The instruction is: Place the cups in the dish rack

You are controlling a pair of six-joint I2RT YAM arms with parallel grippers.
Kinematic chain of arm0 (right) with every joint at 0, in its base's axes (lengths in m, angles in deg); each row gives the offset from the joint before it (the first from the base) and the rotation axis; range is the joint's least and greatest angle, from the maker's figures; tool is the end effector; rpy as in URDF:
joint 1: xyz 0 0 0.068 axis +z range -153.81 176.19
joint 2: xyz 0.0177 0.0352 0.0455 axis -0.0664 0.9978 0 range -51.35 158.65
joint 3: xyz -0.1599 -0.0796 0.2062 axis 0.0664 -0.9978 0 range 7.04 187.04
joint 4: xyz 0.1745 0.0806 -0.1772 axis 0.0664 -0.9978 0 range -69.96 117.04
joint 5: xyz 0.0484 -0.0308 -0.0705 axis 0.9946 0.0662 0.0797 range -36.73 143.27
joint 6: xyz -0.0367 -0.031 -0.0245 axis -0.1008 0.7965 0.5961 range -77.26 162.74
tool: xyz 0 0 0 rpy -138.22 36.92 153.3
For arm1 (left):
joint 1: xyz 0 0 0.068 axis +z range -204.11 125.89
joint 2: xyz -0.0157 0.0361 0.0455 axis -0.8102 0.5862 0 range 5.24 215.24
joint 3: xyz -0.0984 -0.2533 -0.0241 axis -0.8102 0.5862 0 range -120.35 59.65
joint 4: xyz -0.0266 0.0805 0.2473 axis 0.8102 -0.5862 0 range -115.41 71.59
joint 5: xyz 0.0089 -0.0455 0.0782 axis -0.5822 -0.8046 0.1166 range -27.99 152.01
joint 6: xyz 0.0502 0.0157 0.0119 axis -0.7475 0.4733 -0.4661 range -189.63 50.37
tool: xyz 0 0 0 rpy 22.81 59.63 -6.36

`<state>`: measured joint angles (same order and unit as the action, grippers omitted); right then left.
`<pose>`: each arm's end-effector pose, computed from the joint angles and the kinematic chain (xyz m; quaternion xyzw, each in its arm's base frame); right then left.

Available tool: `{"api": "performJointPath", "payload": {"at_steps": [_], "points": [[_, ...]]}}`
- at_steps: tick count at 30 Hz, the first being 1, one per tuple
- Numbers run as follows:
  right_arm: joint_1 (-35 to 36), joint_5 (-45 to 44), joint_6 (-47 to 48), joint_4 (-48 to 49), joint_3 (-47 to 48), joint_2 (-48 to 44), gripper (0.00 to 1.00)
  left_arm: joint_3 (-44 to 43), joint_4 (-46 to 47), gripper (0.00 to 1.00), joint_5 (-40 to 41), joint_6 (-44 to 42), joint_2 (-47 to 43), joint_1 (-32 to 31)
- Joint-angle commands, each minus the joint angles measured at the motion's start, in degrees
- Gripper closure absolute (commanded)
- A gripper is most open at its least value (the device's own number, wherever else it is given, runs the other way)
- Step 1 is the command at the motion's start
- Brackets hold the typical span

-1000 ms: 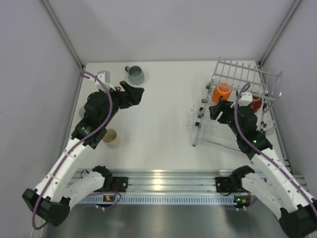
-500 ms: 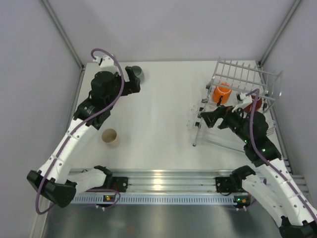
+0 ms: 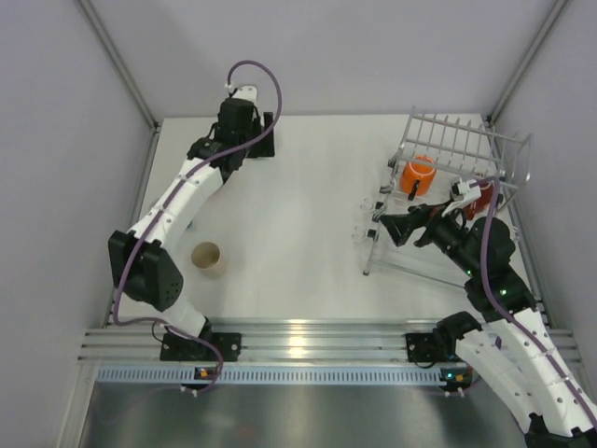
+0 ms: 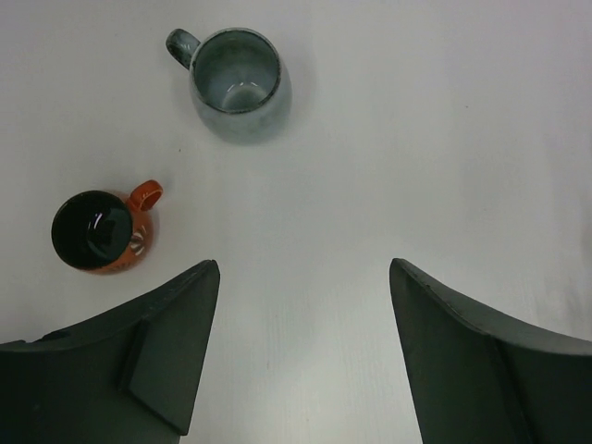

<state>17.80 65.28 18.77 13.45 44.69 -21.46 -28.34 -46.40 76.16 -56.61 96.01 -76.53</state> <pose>0.1218 0.0563 0.3265 -0.0549 0.7394 0.3298 0.5845 0.3403 -0.1310 0.3701 0.0100 0.8648 -0.0473 0.4997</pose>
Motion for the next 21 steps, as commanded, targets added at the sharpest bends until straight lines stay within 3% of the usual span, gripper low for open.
{"api": "performJointPath", "payload": {"at_steps": [1, 5, 9, 15, 21], "points": [[-0.2, 0.6, 2.0, 0.7, 1.3, -0.8, 0.01, -5.9, 0.9, 0.21, -2.5, -4.6, 3.9, 2.9], [-0.1, 0.0, 2.9, 1.0, 0.2, -0.6, 0.01, -11.9, 1.8, 0.21, -1.9, -6.2, 12.7, 4.8], [-0.2, 0.2, 3.0, 0.8, 0.4, -0.5, 0.01, -21.8, -2.2, 0.24, 0.4, 1.5, 20.2, 7.4], [0.9, -0.8, 3.8, 0.5, 0.8, -0.8, 0.0, -28.2, -3.8, 0.27, -1.7, 12.5, 29.4, 10.5], [1.5, -1.6, 4.3, 0.4, 0.6, -0.8, 0.01, -29.3, -4.0, 0.28, -2.3, 17.6, 33.2, 12.4]]}}
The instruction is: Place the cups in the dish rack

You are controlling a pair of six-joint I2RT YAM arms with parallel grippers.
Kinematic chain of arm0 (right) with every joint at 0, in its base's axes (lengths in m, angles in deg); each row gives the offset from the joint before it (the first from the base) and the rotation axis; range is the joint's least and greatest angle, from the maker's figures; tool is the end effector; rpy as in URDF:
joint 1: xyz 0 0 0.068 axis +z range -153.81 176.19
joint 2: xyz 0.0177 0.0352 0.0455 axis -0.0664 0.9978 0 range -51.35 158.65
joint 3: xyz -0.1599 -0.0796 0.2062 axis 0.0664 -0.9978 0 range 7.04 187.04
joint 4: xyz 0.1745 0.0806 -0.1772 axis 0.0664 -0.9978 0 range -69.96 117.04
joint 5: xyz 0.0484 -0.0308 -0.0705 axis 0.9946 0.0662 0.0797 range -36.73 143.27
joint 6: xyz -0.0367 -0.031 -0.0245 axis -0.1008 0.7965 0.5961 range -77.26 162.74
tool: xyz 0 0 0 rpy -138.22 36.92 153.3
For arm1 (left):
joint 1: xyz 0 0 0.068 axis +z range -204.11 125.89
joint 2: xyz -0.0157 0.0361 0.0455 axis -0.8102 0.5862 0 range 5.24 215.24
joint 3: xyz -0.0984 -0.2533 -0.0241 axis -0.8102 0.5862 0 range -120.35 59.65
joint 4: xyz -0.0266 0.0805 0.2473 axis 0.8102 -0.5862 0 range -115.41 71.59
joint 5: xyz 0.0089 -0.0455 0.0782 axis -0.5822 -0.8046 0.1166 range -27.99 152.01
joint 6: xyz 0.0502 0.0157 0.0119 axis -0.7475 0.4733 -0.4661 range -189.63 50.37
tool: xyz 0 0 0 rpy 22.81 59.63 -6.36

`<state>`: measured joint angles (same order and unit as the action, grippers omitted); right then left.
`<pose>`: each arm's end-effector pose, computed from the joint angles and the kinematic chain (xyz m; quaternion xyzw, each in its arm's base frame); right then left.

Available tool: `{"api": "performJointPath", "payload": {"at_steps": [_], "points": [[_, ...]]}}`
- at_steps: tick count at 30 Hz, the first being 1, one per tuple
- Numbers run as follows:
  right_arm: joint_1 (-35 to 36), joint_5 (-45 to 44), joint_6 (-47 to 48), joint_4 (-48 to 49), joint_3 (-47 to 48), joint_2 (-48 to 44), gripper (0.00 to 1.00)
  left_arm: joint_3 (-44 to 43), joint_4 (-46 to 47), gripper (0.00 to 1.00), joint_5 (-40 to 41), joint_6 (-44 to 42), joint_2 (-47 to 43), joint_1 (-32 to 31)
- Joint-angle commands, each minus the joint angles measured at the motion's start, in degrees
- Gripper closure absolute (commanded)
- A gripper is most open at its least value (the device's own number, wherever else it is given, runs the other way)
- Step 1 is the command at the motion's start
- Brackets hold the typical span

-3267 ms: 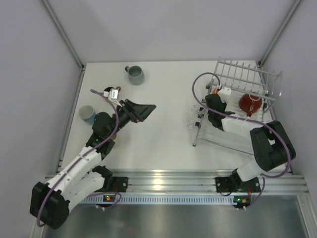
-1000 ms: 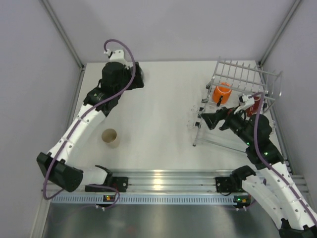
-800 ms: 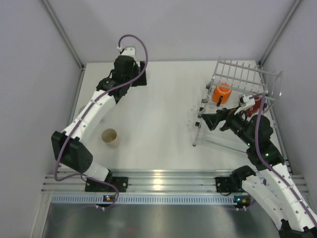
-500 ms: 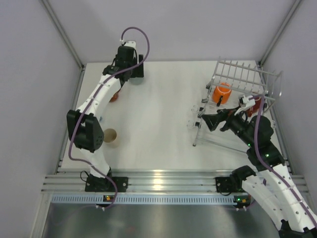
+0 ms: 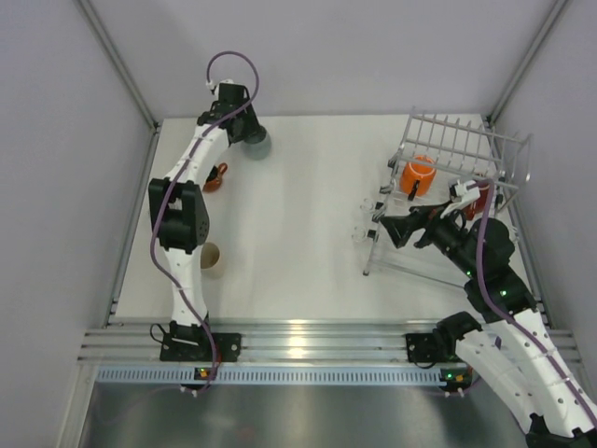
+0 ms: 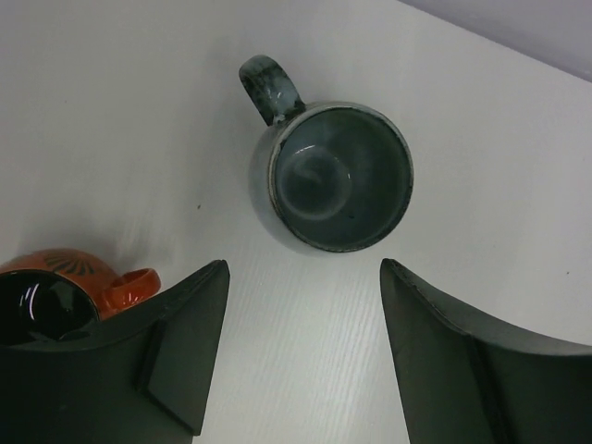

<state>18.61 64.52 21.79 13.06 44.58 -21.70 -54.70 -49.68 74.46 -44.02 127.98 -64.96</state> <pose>0.1205 0.0573 0.3256 -0.0750 0.7392 0.3136 0.5913 0.4903 -0.0861 0.2898 -0.1613 0.8863 -0.0391 0.4323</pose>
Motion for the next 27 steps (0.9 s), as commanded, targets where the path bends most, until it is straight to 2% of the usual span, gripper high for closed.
{"api": "performJointPath", "payload": {"at_steps": [1, 8, 11, 16, 18, 22, 27], "points": [[0.9, -1.0, 1.3, 0.8, 0.5, -0.6, 0.01, -3.4, -0.6, 0.28, -1.5, 5.0, 1.8, 1.0], [1.5, -1.5, 1.4, 1.8, 0.0, -0.2, 0.01, -6.9, 4.3, 0.29, -9.8, -2.6, 5.4, 0.7], [1.7, -1.7, 1.5, 1.8, 0.1, -0.1, 0.01, -8.9, 4.3, 0.29, -8.7, -2.1, 6.3, 0.7], [1.8, -2.0, 1.4, 2.3, -0.3, 0.6, 0.01, -9.3, 6.0, 0.32, -12.0, -0.3, 8.0, 0.7], [1.8, -2.1, 1.4, 2.4, -0.4, 0.6, 0.01, -8.7, 5.1, 0.33, -10.4, 0.1, 8.1, 0.7], [1.8, -2.3, 1.5, 2.3, -0.5, 0.7, 0.01, -3.4, 4.7, 0.33, -0.5, 3.4, 4.6, 0.7], [2.0, -2.8, 1.7, 2.4, -0.6, 1.0, 0.01, -1.3, 4.6, 0.33, -0.3, 4.5, 3.8, 1.6]]}}
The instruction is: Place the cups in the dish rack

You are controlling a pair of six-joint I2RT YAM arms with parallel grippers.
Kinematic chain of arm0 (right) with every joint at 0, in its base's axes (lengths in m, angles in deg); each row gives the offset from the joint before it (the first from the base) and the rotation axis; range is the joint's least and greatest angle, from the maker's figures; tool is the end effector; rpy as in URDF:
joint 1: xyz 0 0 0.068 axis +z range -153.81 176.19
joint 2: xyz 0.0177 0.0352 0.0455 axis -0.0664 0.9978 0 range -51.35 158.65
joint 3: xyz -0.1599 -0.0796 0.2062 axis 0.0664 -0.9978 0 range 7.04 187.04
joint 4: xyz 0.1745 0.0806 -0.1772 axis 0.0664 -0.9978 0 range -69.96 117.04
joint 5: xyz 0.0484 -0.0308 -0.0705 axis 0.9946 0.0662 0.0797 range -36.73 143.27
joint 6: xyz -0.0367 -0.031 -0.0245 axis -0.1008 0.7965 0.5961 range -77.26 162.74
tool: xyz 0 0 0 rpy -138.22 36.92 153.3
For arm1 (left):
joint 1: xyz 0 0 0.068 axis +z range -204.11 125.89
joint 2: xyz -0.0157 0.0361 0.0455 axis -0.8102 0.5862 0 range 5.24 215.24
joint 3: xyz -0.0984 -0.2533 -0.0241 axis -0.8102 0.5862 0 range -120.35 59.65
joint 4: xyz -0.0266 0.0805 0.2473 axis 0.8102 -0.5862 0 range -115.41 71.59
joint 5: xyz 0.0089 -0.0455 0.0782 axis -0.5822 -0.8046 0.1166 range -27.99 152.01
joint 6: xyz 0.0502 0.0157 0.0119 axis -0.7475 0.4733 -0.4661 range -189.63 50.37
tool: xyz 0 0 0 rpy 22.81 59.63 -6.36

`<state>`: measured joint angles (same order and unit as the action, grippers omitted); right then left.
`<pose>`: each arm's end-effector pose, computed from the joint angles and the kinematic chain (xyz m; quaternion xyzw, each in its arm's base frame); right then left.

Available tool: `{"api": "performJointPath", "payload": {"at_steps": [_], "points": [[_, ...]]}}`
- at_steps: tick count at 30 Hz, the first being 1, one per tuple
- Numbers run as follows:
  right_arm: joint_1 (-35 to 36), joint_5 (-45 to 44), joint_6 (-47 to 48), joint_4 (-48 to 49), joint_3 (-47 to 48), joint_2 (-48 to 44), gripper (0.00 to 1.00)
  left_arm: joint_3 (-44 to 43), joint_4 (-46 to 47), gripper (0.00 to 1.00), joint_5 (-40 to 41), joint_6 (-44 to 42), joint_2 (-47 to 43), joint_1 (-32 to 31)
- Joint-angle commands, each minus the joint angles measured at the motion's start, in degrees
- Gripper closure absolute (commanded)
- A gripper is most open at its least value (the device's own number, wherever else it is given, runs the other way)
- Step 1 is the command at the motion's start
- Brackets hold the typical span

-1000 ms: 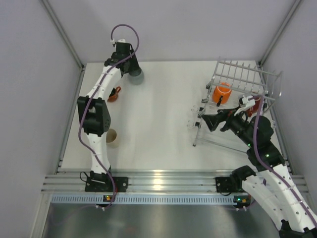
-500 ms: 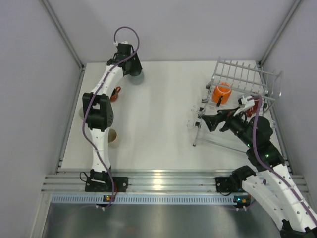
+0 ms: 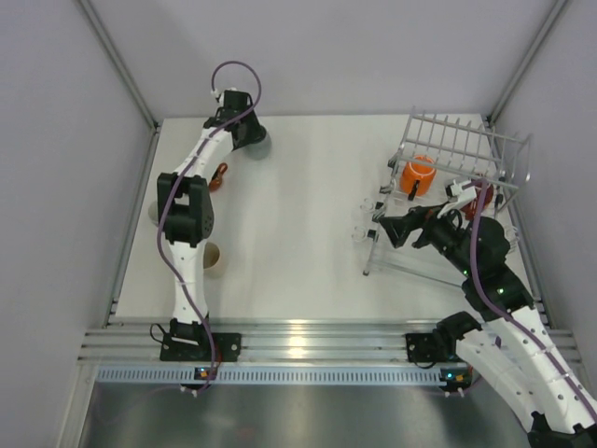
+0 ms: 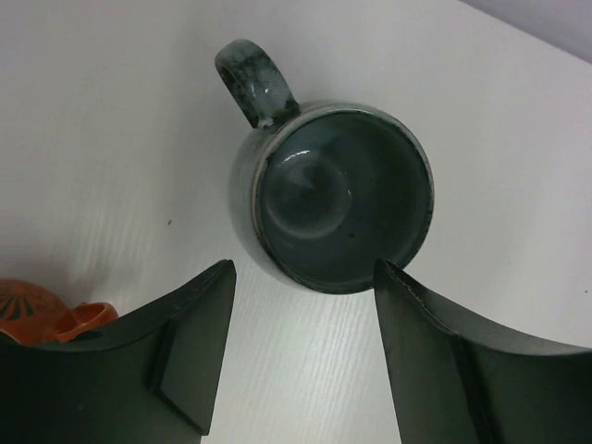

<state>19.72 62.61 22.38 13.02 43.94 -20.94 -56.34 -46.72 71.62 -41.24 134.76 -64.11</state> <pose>0.1234 0.0601 0.3201 -0.0744 0.7477 0.3023 0.5865 0.5147 -0.0847 0.2454 -0.1791 0.8926 -0.0615 0.4091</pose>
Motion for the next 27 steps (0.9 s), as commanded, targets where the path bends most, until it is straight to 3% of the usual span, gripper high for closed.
{"api": "performJointPath", "payload": {"at_steps": [1, 14, 27], "points": [[0.9, -1.1, 1.1, 2.4, 0.2, 0.2, 0.01, 0.4, 1.7, 0.33, 2.4, 1.9, -3.0, 1.0], [1.1, -1.2, 1.2, 2.5, 0.2, 0.4, 0.01, -0.4, 1.8, 0.38, -2.1, 4.1, 1.0, 2.2], [1.3, -1.3, 1.3, 2.6, 0.4, 1.0, 0.01, -1.0, 1.6, 0.55, -6.4, 5.5, 3.6, 3.5]]}}
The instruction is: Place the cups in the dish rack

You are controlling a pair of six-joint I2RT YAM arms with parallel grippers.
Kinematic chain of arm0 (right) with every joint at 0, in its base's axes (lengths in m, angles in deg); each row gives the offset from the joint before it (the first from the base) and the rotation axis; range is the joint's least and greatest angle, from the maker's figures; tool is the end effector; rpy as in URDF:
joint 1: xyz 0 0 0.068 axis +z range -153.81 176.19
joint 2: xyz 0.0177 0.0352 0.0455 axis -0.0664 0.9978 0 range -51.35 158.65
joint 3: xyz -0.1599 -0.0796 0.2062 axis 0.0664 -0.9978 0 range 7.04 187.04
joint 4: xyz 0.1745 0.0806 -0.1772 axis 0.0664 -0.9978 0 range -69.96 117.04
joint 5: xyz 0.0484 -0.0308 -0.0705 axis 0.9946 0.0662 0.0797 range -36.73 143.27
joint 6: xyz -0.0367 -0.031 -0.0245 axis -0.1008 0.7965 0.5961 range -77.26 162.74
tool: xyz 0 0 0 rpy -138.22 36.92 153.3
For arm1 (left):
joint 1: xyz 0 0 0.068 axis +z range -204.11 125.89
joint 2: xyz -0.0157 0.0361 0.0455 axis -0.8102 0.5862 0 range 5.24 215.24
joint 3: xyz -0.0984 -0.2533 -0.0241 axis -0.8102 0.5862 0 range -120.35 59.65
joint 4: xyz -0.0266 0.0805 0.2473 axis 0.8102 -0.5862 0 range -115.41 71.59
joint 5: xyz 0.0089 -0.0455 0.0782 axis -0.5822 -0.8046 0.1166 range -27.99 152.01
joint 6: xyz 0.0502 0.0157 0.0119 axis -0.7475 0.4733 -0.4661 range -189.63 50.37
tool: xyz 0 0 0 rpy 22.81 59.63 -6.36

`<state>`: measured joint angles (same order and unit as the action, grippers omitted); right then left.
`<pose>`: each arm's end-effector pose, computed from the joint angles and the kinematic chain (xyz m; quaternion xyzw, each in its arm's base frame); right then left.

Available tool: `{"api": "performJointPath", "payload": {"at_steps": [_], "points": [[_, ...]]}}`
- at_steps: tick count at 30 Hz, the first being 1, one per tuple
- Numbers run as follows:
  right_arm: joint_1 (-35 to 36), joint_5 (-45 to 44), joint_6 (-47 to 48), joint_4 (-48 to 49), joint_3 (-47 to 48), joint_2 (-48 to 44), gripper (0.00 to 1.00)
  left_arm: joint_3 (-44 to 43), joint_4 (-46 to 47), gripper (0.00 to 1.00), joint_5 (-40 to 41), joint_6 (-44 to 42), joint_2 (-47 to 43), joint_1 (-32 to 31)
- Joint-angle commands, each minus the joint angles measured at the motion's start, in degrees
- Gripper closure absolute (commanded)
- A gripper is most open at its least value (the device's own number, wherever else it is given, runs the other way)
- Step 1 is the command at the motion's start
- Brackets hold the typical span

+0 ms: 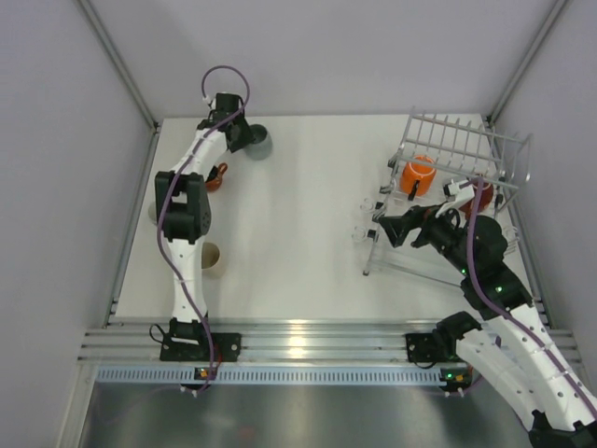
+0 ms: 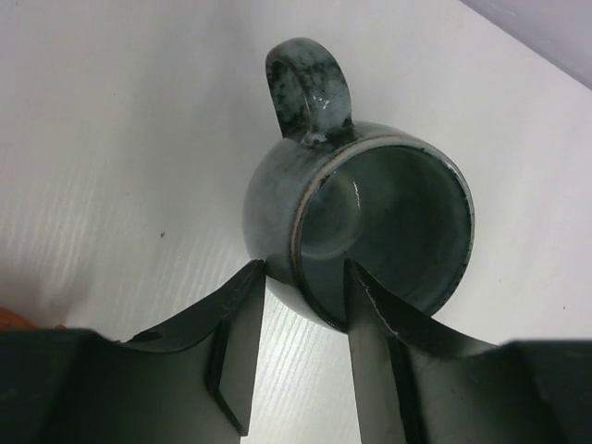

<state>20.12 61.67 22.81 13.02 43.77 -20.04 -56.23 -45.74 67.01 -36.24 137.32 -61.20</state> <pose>0.1264 0.0619 0.3172 -0.0741 0.7540 0.2944 0.5826 0.5248 -0.0621 0.2234 -0.2256 0.8900 -0.0988 0.3837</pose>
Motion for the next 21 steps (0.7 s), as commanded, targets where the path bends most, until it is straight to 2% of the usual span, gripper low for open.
{"api": "performJointPath", "payload": {"at_steps": [1, 14, 21], "points": [[0.8, -0.5, 0.9, 2.7, 0.5, 0.2, 0.0, -0.8, 0.6, 0.56, -2.0, 0.5, 1.0, 0.7], [0.8, -0.8, 0.9, 2.6, 0.2, -0.2, 0.01, -0.8, -1.3, 0.53, -1.8, -3.4, 1.0, 1.0], [0.9, -1.2, 0.9, 2.7, -0.1, -0.1, 0.01, -0.8, -2.5, 0.56, -1.4, -4.8, 1.4, 1.0]]}}
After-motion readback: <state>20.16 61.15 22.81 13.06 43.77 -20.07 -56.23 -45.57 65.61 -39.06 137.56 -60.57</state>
